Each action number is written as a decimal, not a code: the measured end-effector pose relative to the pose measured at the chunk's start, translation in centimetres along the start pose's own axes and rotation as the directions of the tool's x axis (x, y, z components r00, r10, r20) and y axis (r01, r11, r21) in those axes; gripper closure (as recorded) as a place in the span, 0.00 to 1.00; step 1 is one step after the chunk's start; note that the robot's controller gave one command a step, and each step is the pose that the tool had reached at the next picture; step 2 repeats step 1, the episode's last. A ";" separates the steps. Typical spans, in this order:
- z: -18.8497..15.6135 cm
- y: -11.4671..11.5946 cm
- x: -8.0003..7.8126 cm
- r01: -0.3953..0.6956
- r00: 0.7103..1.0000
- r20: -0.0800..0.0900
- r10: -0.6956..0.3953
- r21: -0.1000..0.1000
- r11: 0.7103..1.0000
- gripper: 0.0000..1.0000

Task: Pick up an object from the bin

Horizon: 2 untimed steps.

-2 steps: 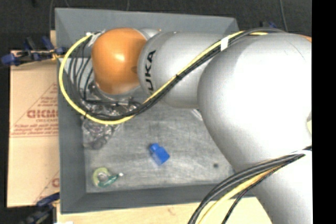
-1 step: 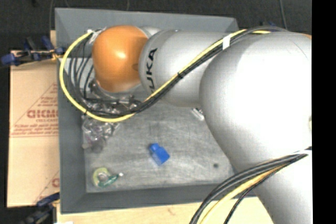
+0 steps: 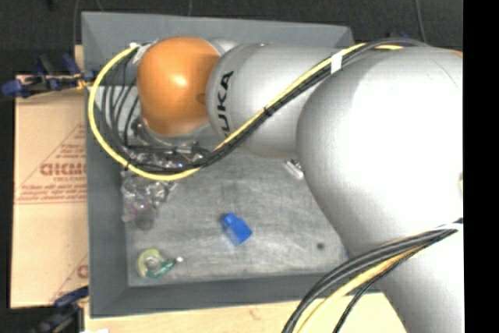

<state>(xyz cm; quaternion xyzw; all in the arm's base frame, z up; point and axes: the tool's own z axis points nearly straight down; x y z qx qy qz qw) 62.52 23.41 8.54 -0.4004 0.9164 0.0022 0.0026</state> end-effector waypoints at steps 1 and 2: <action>-10.1 -0.2 -0.2 -0.006 1.000 0.001 0.006 0.008 1.000 1.00; -10.1 -0.2 -0.2 -0.006 1.000 0.001 0.006 0.008 1.000 1.00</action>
Offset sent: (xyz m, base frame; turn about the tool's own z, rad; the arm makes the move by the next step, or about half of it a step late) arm 0.0001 0.0001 0.0962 0.0000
